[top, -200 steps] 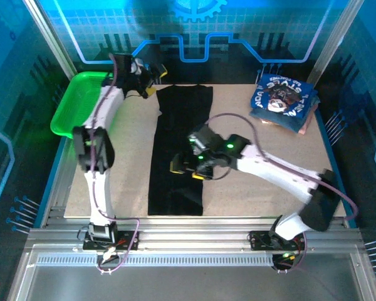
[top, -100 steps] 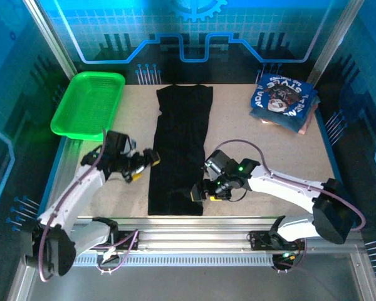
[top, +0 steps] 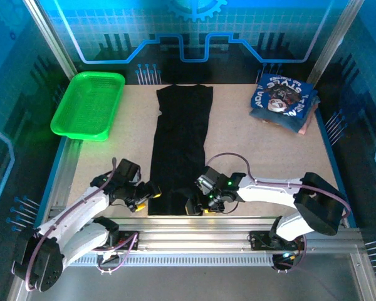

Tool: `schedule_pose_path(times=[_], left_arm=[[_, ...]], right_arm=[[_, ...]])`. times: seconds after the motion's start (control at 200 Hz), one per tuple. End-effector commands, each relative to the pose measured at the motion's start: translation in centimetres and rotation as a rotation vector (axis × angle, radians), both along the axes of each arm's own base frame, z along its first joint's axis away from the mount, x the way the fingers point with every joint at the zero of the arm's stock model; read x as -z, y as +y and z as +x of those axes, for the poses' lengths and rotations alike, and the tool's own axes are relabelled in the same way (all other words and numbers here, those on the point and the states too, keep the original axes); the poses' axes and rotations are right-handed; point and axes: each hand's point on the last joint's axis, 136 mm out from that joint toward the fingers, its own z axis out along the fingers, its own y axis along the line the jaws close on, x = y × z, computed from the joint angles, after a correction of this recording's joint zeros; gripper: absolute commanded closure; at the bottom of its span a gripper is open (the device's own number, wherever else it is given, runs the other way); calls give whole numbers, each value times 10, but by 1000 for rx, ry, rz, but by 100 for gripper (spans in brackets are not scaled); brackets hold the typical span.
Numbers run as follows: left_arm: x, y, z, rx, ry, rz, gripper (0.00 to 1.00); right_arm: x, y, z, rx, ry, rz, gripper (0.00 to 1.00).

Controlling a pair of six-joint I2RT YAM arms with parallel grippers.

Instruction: Fold and stack the t-shirts

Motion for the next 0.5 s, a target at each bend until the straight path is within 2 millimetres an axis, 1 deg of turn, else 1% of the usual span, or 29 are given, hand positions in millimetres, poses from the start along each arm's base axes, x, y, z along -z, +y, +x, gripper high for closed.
schedule_pose_path(times=[0.0,0.14,0.22,0.325,0.41,0.495], left_arm=[[14,5,-10,-41,43,22,29],[19,2,-11,-43,50,7,31],[22,-3,-11,-39,57,-14,36],[30,-7,-15,-32,79,-20,40],[38,-15,-17,-42,92,-59,50],[44,-22,-18,-26,105,-75,59]], right_arm=[[7,6,1,17,-9,-2,23],[11,10,3,18,-7,-12,23],[14,11,4,20,-3,-24,25],[18,10,5,30,-2,-38,26],[21,10,7,40,-5,-49,28],[23,14,11,47,-6,-44,33]])
